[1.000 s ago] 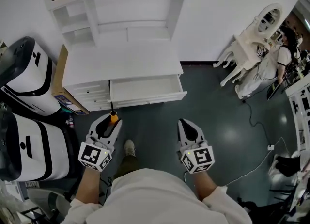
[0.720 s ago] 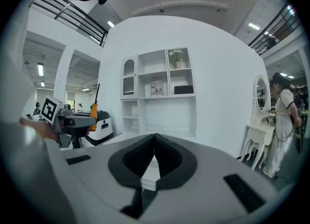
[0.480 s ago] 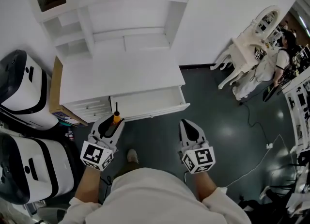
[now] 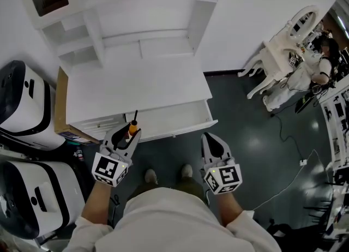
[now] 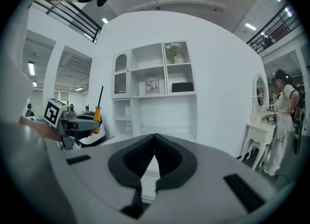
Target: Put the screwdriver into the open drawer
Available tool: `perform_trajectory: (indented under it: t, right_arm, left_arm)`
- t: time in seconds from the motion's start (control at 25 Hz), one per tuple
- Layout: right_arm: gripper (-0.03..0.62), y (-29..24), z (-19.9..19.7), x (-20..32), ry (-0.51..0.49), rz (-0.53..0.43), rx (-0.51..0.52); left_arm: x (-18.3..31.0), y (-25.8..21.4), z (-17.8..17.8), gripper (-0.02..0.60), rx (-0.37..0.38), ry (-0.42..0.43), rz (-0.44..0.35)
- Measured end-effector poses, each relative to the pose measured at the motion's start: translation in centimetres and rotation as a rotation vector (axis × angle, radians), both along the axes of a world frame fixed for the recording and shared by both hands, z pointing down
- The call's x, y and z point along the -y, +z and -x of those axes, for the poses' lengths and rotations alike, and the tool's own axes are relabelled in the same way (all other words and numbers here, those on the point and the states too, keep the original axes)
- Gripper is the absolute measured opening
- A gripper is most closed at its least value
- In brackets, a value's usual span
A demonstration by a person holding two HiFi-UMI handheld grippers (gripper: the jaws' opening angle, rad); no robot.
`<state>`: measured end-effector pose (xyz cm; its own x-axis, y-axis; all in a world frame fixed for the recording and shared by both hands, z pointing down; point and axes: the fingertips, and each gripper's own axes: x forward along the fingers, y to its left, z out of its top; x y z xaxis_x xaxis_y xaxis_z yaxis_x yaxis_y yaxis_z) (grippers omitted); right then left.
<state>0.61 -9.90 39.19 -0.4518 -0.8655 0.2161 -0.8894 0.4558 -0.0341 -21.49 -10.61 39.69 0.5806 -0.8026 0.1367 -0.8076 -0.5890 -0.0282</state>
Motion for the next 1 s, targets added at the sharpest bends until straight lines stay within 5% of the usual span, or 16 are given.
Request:
perform_trajectory:
  t: [0.48, 1.0]
  right_arm:
    - [0.003, 1.4, -1.9, 7.2, -0.116, 0.030, 0.010]
    - [0.003, 3.2, -7.7, 12.7, -0.101, 0.080, 0.014]
  left_arm:
    - [5.6, 4.2, -2.6, 0.124, 0.192, -0.079, 0.052]
    - [10.6, 14.4, -6.0, 0.124, 0.600, -0.012, 0.146]
